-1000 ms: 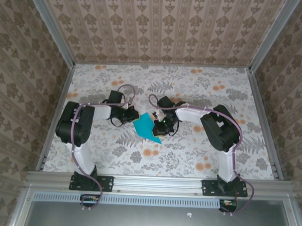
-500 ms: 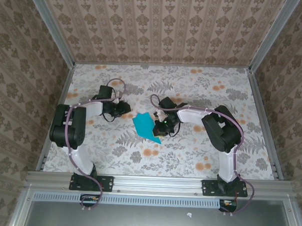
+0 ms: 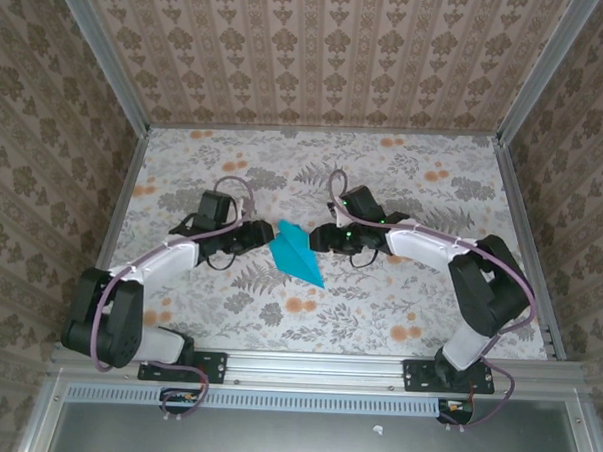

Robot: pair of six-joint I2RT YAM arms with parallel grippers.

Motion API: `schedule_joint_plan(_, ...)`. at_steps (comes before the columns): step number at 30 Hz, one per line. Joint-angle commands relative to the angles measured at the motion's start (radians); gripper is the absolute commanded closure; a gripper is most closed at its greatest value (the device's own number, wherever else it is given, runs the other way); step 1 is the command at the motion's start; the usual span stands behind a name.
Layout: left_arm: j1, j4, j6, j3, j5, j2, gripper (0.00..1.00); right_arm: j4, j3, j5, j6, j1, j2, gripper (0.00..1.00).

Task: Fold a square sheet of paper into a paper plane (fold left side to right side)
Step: Turn over the paper at the center of the table.

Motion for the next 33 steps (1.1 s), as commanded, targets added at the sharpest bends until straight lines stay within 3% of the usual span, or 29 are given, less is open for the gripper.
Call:
schedule_joint_plan(1,-0.034,0.079,-0.082,-0.014,-0.025,0.036,0.43,0.039,-0.044,0.029,-0.012,-0.011,-0.035,0.39)
schedule_joint_plan(17,-0.128,0.276,-0.127,0.138,0.043,0.357,0.44,0.11,-0.199,-0.068,0.016,-0.082,-0.236,0.24)
schedule_joint_plan(22,-0.13,0.299,-0.123,0.166,0.056,0.408,0.55,0.119,-0.212,-0.119,0.023,-0.102,-0.265,0.17)
schedule_joint_plan(29,-0.127,0.324,-0.077,0.158,0.057,0.388,0.85,0.213,-0.263,-0.194,0.086,-0.156,-0.331,0.01)
schedule_joint_plan(33,-0.115,0.305,-0.033,0.161,0.063,0.317,0.97,0.287,-0.283,-0.263,0.137,-0.2,-0.342,0.0)
